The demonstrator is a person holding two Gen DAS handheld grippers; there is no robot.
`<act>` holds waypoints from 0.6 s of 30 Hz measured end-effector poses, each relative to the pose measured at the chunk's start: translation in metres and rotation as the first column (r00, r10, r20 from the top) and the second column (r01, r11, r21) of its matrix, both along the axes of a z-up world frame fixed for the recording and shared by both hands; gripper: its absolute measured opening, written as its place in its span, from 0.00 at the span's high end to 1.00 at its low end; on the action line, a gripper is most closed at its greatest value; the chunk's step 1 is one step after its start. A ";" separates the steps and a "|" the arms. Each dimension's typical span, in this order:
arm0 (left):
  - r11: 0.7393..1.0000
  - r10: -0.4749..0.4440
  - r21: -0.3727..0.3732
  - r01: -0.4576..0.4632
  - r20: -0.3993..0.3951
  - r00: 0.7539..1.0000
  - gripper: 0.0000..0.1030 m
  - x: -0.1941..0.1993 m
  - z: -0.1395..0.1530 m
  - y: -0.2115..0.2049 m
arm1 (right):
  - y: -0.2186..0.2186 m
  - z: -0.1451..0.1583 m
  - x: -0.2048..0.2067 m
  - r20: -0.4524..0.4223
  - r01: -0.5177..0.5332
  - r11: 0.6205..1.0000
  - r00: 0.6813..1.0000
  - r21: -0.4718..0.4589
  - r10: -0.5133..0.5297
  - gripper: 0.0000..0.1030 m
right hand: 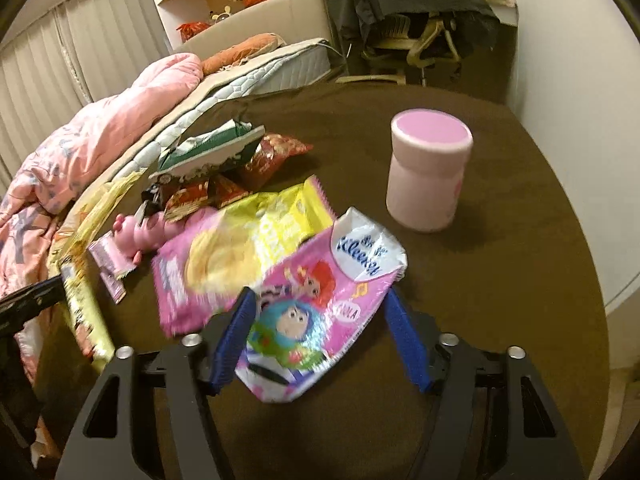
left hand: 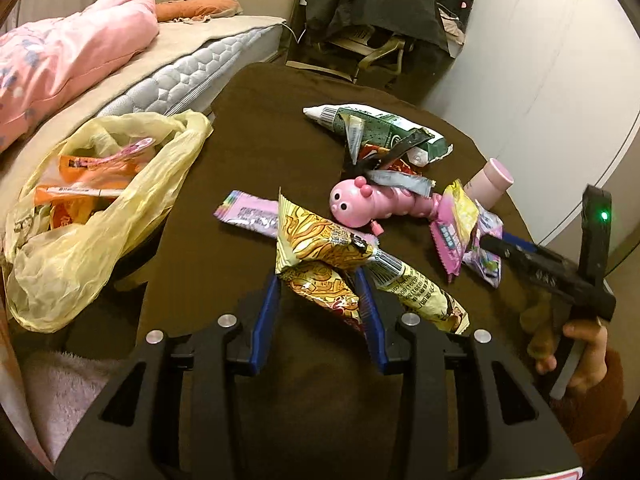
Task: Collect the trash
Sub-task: 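Grasp the gold snack wrapper with the left tool while the right tool grasps the pink Kleenex packet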
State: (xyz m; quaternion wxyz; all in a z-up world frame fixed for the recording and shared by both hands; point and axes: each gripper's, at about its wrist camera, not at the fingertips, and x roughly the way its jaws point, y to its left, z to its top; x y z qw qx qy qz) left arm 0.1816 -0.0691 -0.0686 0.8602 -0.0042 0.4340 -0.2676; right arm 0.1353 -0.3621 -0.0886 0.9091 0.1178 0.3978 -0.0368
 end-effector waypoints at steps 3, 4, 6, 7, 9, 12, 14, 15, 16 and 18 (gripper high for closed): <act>0.999 -0.018 -0.035 0.017 -0.011 1.000 0.62 -0.001 0.000 0.006 | -0.001 0.004 0.004 0.011 -0.020 0.999 1.000 0.026 0.020 0.68; 0.999 -0.024 -0.043 0.023 -0.016 1.000 0.61 -0.001 0.000 0.008 | 0.000 0.006 0.004 0.013 -0.028 0.999 1.000 0.028 0.028 0.73; 0.999 -0.030 -0.042 0.029 -0.017 0.999 0.59 -0.002 0.000 0.012 | 0.004 0.010 0.002 0.025 -0.061 0.998 0.998 0.021 0.060 0.81; 0.999 -0.030 -0.040 0.029 -0.015 0.999 0.58 -0.003 0.001 0.012 | 0.006 0.011 0.000 0.031 -0.072 0.997 0.997 0.021 0.072 0.85; 0.999 -0.030 -0.039 0.029 -0.013 0.999 0.55 -0.005 0.002 0.017 | 0.008 0.014 -0.003 0.038 -0.091 0.996 0.995 0.023 0.091 0.90; 0.999 -0.036 -0.039 0.035 -0.019 0.999 0.52 -0.008 0.002 0.021 | 0.012 0.017 -0.011 0.050 -0.112 0.993 0.993 0.027 0.110 0.92; 0.998 -0.039 -0.045 0.038 -0.038 0.998 0.49 -0.009 0.001 0.021 | 0.015 0.020 -0.018 0.066 -0.115 0.993 0.991 0.018 0.114 0.92; 0.998 -0.036 -0.047 0.033 -0.052 0.998 0.49 -0.010 -0.001 0.021 | 0.015 0.022 -0.020 0.073 -0.114 0.993 0.991 0.013 0.112 0.93; 0.998 -0.035 -0.051 0.031 -0.065 0.997 0.49 -0.010 -0.003 0.020 | 0.015 0.025 -0.023 0.082 -0.112 0.994 0.990 0.009 0.111 0.93; 0.998 -0.034 -0.055 0.030 -0.084 0.996 0.48 -0.011 -0.007 0.015 | 0.014 0.028 -0.027 0.093 -0.112 0.994 0.989 0.010 0.111 0.93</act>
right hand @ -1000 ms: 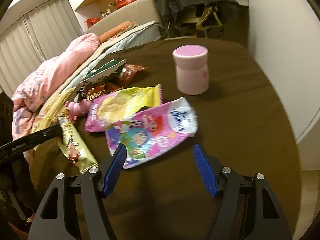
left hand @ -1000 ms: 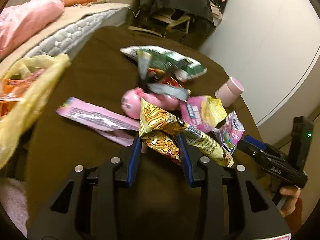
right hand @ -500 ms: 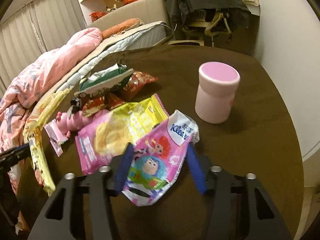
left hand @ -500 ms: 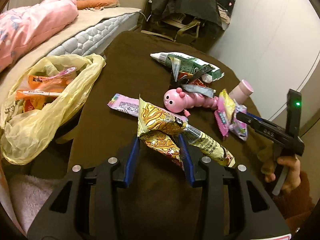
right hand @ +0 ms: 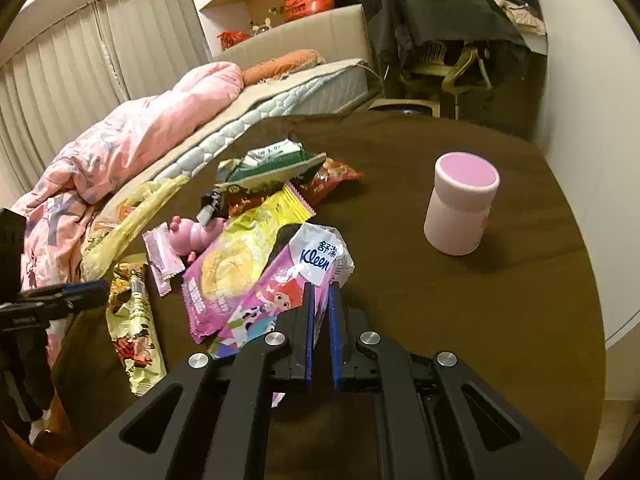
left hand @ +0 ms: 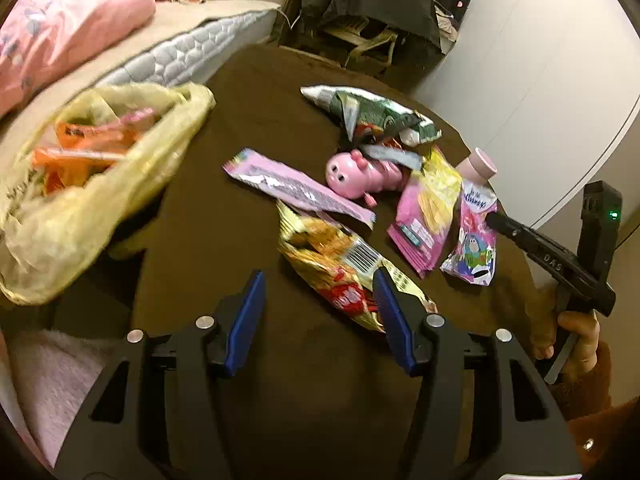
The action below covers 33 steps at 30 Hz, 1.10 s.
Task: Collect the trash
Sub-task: 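Grasp the gold snack wrapper with the left tool while the right tool grasps the pink Kleenex packet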
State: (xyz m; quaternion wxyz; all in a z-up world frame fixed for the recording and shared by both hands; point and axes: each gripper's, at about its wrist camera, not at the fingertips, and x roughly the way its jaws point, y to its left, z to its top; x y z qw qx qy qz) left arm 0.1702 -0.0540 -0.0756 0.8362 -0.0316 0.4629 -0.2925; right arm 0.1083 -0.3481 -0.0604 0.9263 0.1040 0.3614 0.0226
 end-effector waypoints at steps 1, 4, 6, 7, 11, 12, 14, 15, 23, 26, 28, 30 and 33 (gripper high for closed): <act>1.000 0.001 0.001 -0.001 -0.010 1.000 0.48 -0.001 -0.002 -0.004 | -0.001 0.002 -0.002 0.006 -0.001 1.000 1.000 0.003 0.001 0.93; 1.000 0.011 0.006 -0.011 -0.037 0.999 0.48 0.001 -0.009 -0.012 | -0.004 0.007 -0.007 0.018 -0.005 1.000 1.000 0.002 0.005 0.93; 0.999 0.042 0.003 -0.042 -0.058 0.997 0.49 0.004 -0.011 -0.014 | -0.003 0.009 -0.010 0.026 -0.009 1.000 1.000 -0.004 0.009 0.93; 0.999 0.049 0.002 -0.049 -0.060 0.997 0.50 0.005 -0.011 -0.015 | -0.002 0.009 -0.012 0.030 -0.012 1.000 0.999 -0.008 0.012 0.93; 0.999 0.035 -0.015 -0.037 -0.086 0.996 0.75 0.007 -0.014 -0.018 | 0.002 0.011 -0.016 0.037 -0.030 0.999 0.999 -0.015 0.031 0.93; 0.999 0.029 -0.020 -0.031 -0.081 0.996 0.79 0.006 -0.013 -0.018 | 0.003 0.012 -0.017 0.038 -0.032 0.999 0.999 -0.018 0.033 0.93; 0.999 0.021 -0.024 -0.022 -0.058 0.998 0.79 0.002 -0.008 -0.017 | 0.003 0.013 -0.019 0.042 -0.032 0.999 0.999 -0.015 0.033 0.93; 0.999 0.020 -0.026 -0.021 -0.040 0.999 0.79 0.000 -0.004 -0.016 | 0.002 0.014 -0.020 0.044 -0.033 0.999 0.998 -0.011 0.033 0.93; 0.999 0.032 -0.019 -0.030 0.109 0.994 0.79 -0.012 0.031 -0.007 | 0.009 0.030 -0.030 0.085 -0.053 0.998 0.995 -0.019 0.054 0.93; 0.999 0.034 -0.020 -0.032 0.119 0.992 0.79 -0.014 0.034 -0.004 | 0.007 0.027 -0.028 0.062 -0.031 0.999 0.998 -0.015 0.032 0.93; 0.999 0.037 -0.009 -0.036 0.120 0.992 0.79 -0.016 0.033 -0.003 | -0.001 0.019 -0.026 0.033 -0.008 1.000 0.999 0.026 0.007 0.92; 0.999 0.036 0.001 -0.036 0.122 0.992 0.79 -0.016 0.030 -0.003 | -0.009 0.008 -0.026 -0.008 0.043 0.999 0.999 0.027 -0.043 0.89; 0.999 0.033 0.028 -0.037 0.138 0.990 0.79 -0.015 0.023 -0.004 | -0.019 -0.006 -0.032 -0.047 0.063 0.996 0.997 0.058 -0.060 0.49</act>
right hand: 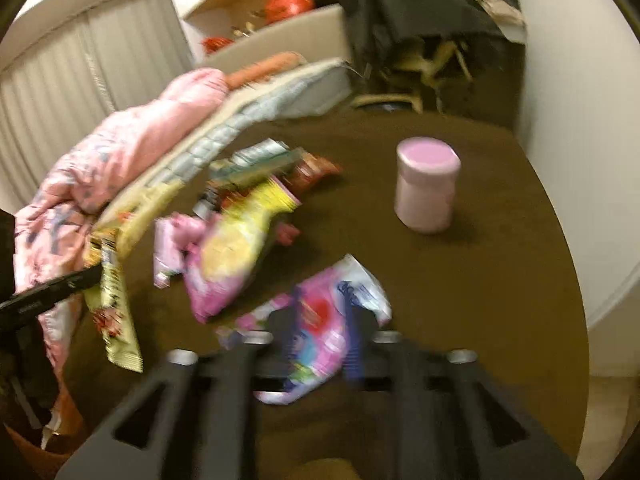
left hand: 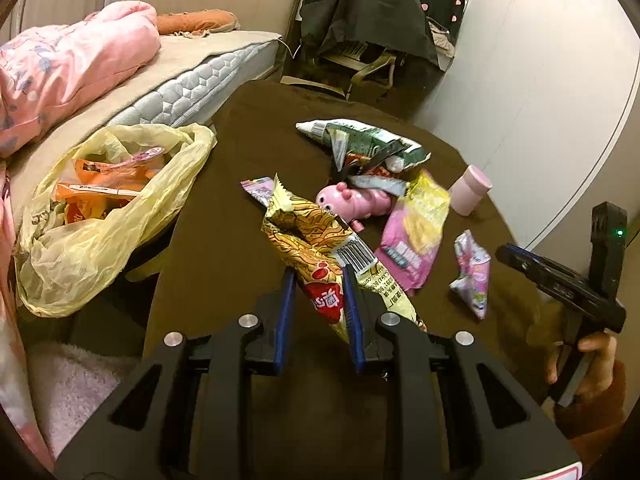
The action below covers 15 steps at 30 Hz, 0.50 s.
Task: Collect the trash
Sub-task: 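Grasp the gold snack wrapper with the left tool while the right tool grasps the pink Kleenex packet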
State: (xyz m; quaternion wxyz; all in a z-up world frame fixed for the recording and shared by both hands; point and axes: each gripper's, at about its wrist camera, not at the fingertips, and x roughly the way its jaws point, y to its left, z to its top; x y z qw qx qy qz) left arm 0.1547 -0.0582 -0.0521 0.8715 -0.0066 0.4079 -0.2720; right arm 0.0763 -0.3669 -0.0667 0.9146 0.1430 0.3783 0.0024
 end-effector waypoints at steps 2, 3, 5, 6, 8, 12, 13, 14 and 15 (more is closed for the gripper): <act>1.000 0.003 0.014 -0.003 0.002 1.000 0.79 0.003 -0.006 -0.001 | -0.006 -0.011 -0.004 -0.031 -0.009 0.997 0.999 0.079 0.011 0.39; 1.000 0.005 0.014 -0.005 -0.003 1.000 0.79 0.006 -0.009 -0.001 | -0.007 -0.017 -0.002 -0.064 -0.008 0.994 0.998 0.105 0.015 0.39; 1.000 0.011 0.006 -0.011 -0.020 1.000 0.79 0.011 -0.016 -0.001 | -0.005 -0.028 0.004 -0.121 0.003 0.992 0.993 0.129 0.013 0.39; 1.000 0.012 0.004 -0.012 -0.024 1.000 0.79 0.013 -0.018 0.000 | -0.003 -0.029 0.005 -0.116 0.013 0.993 0.993 0.117 0.000 0.39; 1.000 0.018 0.005 -0.018 -0.028 0.999 0.79 0.015 -0.022 0.000 | 0.005 -0.030 0.014 -0.124 0.021 0.997 0.992 0.068 -0.013 0.39; 1.000 0.030 0.003 -0.030 -0.040 0.999 0.77 0.016 -0.027 0.003 | 0.014 -0.031 0.037 -0.125 0.054 0.998 0.991 0.009 -0.053 0.39; 0.999 0.032 0.005 -0.032 -0.043 0.999 0.77 0.016 -0.028 0.003 | 0.014 -0.031 0.041 -0.126 0.059 0.998 0.990 0.011 -0.057 0.36; 0.999 0.033 0.006 -0.033 -0.047 0.998 0.76 0.016 -0.029 0.004 | 0.014 -0.032 0.045 -0.128 0.062 0.998 0.990 0.021 -0.059 0.33; 0.999 0.034 0.007 -0.034 -0.050 0.998 0.76 0.017 -0.030 0.003 | 0.013 -0.031 0.047 -0.130 0.062 0.998 0.990 0.028 -0.058 0.33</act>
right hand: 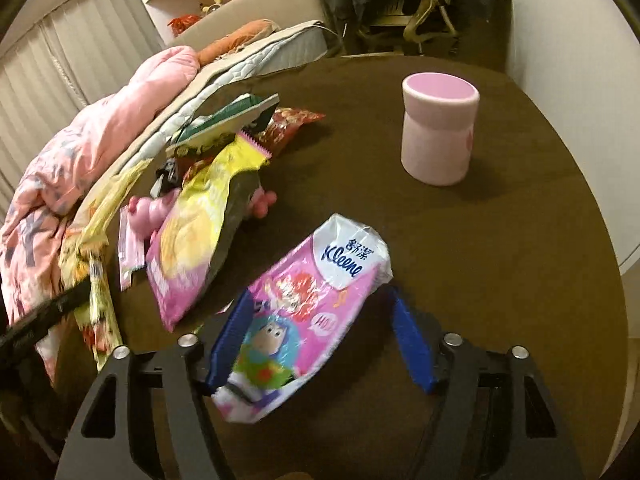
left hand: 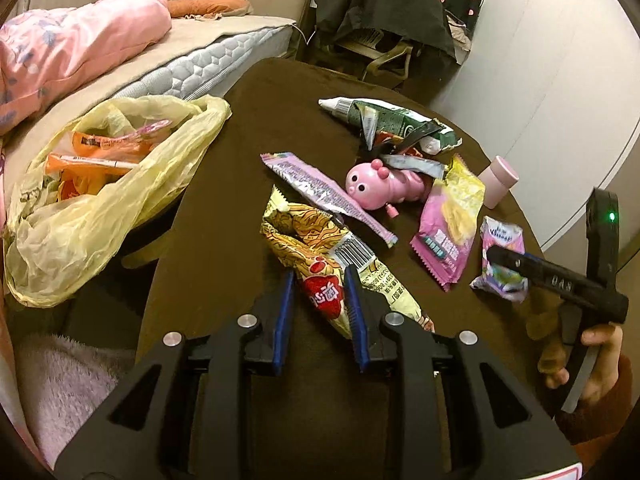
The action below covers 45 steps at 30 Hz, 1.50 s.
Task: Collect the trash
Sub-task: 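Grasp the gold snack wrapper with the left tool while the right tool grasps the pink Kleenex packet, then carry gold wrapper and Kleenex packet into the yellow bag and open the left tool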
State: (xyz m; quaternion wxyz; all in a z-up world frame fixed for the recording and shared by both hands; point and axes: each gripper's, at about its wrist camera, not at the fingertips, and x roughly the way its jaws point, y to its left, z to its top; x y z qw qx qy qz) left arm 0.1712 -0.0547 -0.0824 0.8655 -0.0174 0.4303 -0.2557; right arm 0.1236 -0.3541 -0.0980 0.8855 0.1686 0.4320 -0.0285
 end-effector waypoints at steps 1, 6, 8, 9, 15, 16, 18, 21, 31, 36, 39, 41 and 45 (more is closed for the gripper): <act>1.000 0.001 0.000 -0.001 -0.004 1.000 0.75 0.000 -0.001 0.000 | -0.001 0.000 0.002 -0.001 -0.004 1.000 1.000 0.009 0.004 0.33; 1.000 0.003 -0.007 -0.004 -0.027 1.000 0.71 0.002 -0.005 0.000 | -0.010 0.002 -0.002 0.041 -0.041 0.997 0.998 0.069 0.038 0.81; 1.000 0.006 -0.009 -0.006 -0.038 0.999 0.68 0.003 -0.006 0.001 | -0.006 0.007 -0.007 0.062 -0.051 0.998 0.997 0.019 0.050 0.92; 1.000 0.007 -0.013 -0.008 -0.046 0.999 0.67 0.004 -0.007 0.001 | -0.003 0.010 -0.009 0.070 -0.062 0.998 0.996 -0.002 0.062 0.92; 0.999 -0.004 -0.041 0.001 -0.075 0.997 0.57 0.005 -0.006 0.001 | 0.014 0.036 -0.021 0.134 -0.118 0.988 0.982 -0.098 0.131 0.95; 0.999 -0.003 -0.045 -0.001 -0.081 0.997 0.57 0.005 -0.006 0.001 | 0.016 0.040 -0.023 0.144 -0.120 0.986 0.980 -0.112 0.136 0.95; 0.998 0.004 -0.060 -0.010 -0.103 0.995 0.57 0.008 -0.006 0.002 | 0.018 0.044 -0.025 0.158 -0.119 0.984 0.978 -0.136 0.140 0.95; 0.995 0.020 -0.093 -0.033 -0.141 0.990 0.57 0.015 -0.005 0.006 | 0.019 0.048 -0.027 0.171 -0.126 0.981 0.974 -0.147 0.150 0.95; 0.998 0.023 -0.058 -0.022 0.017 1.000 0.79 0.008 0.027 0.001 | 0.035 0.065 -0.023 0.216 -0.160 0.974 0.957 -0.163 0.193 0.95; 0.997 0.038 -0.068 -0.030 0.116 0.993 0.79 -0.001 0.052 0.008 | 0.045 0.085 -0.024 0.265 -0.174 0.967 0.939 -0.184 0.219 0.95; 0.996 0.064 -0.071 -0.051 0.198 0.978 0.79 -0.005 0.068 0.019 | 0.055 0.101 -0.020 0.294 -0.189 0.960 0.924 -0.206 0.244 0.95; 0.995 0.089 -0.070 -0.073 0.256 0.963 0.79 -0.006 0.078 0.030 | 0.062 0.110 -0.015 0.307 -0.207 0.955 0.914 -0.214 0.267 0.95; 0.988 0.157 -0.065 -0.143 0.331 0.931 0.79 0.003 0.099 0.059 | 0.086 0.127 -0.001 0.328 -0.256 0.933 0.885 -0.254 0.332 0.95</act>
